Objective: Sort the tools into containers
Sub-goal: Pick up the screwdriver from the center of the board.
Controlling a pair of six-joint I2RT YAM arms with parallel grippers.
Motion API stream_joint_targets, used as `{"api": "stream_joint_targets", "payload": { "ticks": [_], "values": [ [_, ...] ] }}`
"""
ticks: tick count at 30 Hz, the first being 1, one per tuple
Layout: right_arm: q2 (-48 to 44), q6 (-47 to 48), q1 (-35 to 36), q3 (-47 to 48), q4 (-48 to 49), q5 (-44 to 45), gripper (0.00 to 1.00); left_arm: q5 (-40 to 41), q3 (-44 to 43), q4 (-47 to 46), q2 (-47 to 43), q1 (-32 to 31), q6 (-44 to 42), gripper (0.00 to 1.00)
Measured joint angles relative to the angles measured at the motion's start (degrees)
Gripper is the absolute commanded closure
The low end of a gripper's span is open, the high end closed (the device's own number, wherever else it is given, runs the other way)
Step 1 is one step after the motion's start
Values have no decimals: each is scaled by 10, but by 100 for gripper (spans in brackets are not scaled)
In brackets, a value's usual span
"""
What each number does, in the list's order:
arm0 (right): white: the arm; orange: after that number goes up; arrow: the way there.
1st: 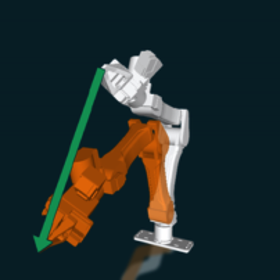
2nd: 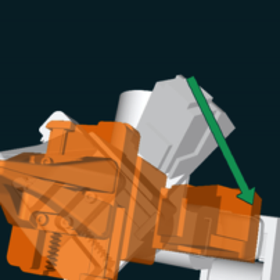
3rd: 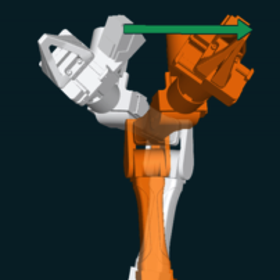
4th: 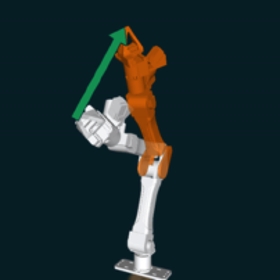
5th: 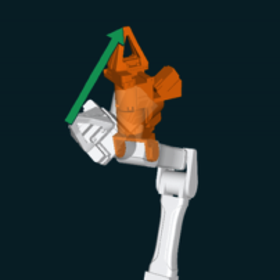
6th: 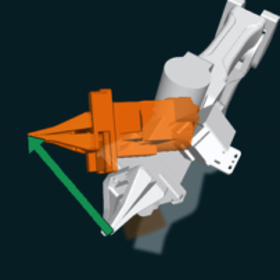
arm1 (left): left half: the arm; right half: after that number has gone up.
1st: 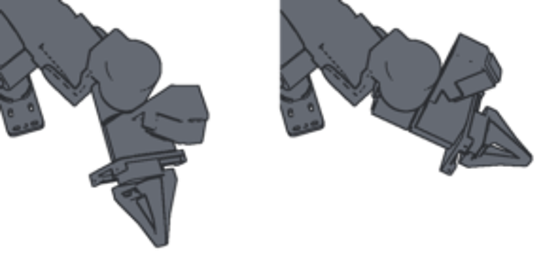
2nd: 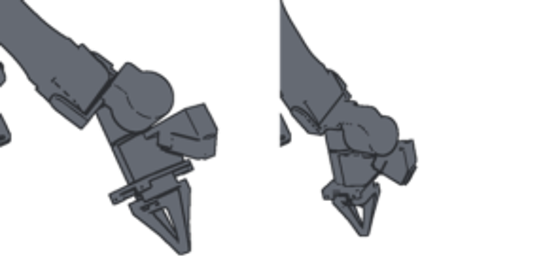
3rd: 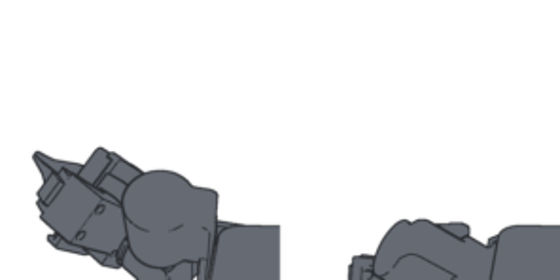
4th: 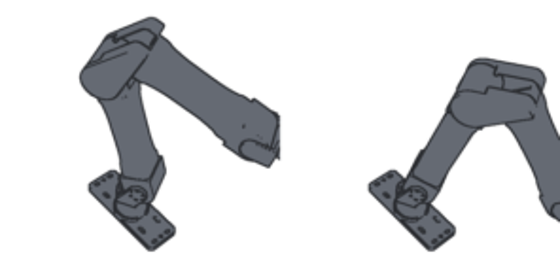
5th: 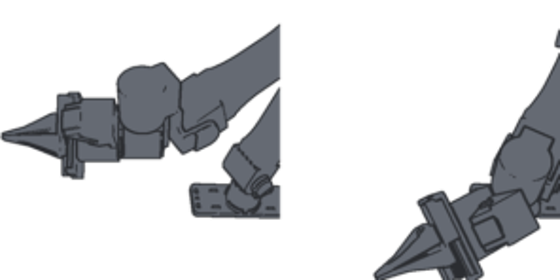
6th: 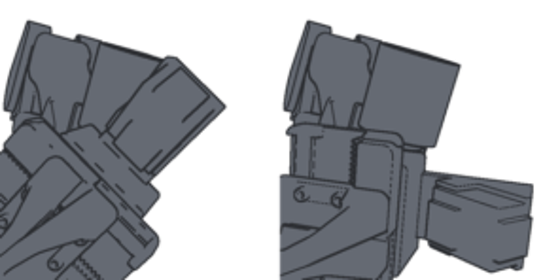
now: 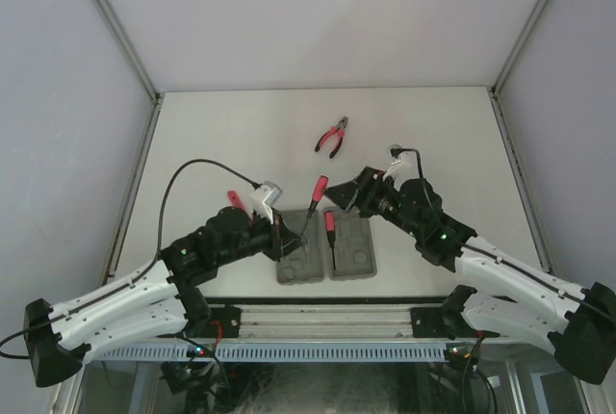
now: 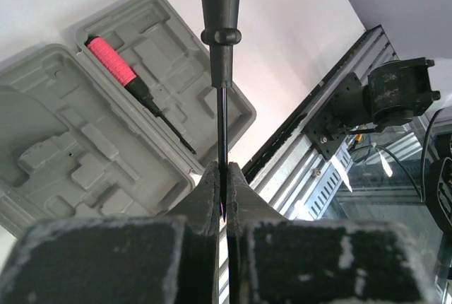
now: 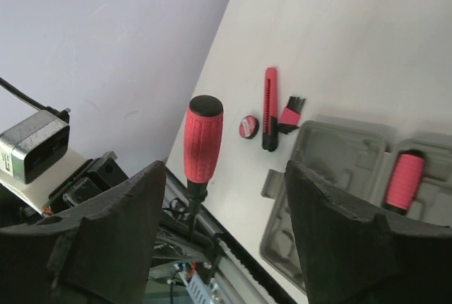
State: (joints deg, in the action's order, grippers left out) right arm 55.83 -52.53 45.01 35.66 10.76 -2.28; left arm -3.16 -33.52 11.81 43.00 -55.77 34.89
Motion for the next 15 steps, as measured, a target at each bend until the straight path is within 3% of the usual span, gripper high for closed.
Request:
{"api": "stream_joint_targets", "payload": {
  "ticks": [4,10,15],
  "values": [
    [-41,39,-3,0,-54,23,25,6,-1,18,0,0,0,100],
    [-106,112,3,0,-100,109,25,21,-8,59,5,0,-1,100],
    [-139,205,8,0,-105,131,24,30,-23,83,7,0,-5,100]
  ]
}}
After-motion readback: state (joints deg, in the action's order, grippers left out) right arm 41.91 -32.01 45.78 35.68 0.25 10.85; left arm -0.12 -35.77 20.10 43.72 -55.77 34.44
